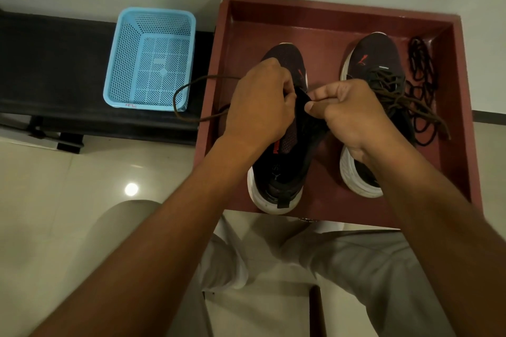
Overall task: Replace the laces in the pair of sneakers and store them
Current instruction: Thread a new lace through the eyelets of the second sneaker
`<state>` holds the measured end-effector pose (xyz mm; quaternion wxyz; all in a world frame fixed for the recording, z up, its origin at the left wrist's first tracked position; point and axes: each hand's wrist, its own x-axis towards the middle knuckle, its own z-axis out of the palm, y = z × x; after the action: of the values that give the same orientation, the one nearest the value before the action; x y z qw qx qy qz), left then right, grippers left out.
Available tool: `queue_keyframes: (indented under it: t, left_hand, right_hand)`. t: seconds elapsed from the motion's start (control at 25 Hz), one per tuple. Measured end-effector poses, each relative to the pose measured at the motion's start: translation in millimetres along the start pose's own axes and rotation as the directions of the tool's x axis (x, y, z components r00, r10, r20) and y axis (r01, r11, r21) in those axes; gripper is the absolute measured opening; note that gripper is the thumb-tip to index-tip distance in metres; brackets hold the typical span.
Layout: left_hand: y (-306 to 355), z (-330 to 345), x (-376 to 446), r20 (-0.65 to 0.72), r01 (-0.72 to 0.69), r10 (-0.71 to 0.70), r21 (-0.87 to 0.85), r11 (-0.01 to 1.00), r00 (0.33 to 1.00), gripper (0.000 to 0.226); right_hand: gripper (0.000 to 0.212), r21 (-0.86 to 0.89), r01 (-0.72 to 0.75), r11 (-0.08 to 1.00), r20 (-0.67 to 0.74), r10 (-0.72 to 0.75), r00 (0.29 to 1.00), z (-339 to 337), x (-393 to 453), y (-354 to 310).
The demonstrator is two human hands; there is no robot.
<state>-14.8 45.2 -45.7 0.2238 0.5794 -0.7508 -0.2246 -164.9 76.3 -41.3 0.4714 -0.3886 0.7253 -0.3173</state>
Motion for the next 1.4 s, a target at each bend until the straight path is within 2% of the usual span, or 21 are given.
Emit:
queue_keyframes:
  t: [0.24,0.4,0.56,0.68,0.84,1.0,1.12,1.24,1.36,1.4]
  left_hand:
    - [1,6,-2,-0.032,-0.003,0.003,0.000,1.000,0.999,0.006]
    - [2,13,-5,-0.069,0.001,0.003,0.049,0.999,0.998,0.009]
    - [-2,6,-3,-0.053,0.028,-0.029,-0.024,0.999,0.998,0.006]
    - [0,-1,-3,-0.008,0.054,-0.055,-0.073,0.996,0.998,0.010]
    - [2,-5,-5,0.029,0.075,-0.072,-0.099,0.992,0.997,0.019]
    - [1,-4,-6,0.031,0.085,-0.087,0.040,0.996,0.996,0.023]
    - [3,-6,-8,0.020,0.109,-0.112,0.087,0.990,0.994,0.021]
    - [5,-7,-8,0.025,0.122,-0.125,0.079,0.989,0.992,0.021]
    - [4,-7,-8,0.025,0.115,-0.117,0.073,0.991,0.993,0.023]
    - [3,-7,-8,0.027,0.113,-0.115,0.074,0.991,0.993,0.022]
  right_hand:
    - [0.028,-0.027,0.040,0.999,0.044,-0.039,0.998,1,0,1]
    - [0.018,-0.033,0.056,0.998,0.077,-0.053,0.996,0,1,-2]
    - [0.017,0.101,-0.010,0.995,0.097,0.000,0.995,0,-1,-4]
    - [0.013,-0.039,0.074,0.996,0.014,-0.073,0.997,4,3,-4]
    - [0.017,-0.247,0.138,0.959,-0.039,-0.152,0.988,-2,3,-9]
    - [0.017,-0.532,0.198,0.823,-0.072,-0.277,0.958,-25,-4,-25]
    - [0.017,-0.649,0.122,0.751,-0.166,-0.296,0.941,-59,-13,-39]
    - [0.007,-0.666,0.093,0.740,-0.094,-0.207,0.974,-73,-24,-41]
    - [0.030,-0.743,0.268,0.614,-0.018,-0.418,0.908,-51,-19,-35]
    - [0.030,-0.738,0.335,0.586,0.028,-0.470,0.882,-41,-15,-33]
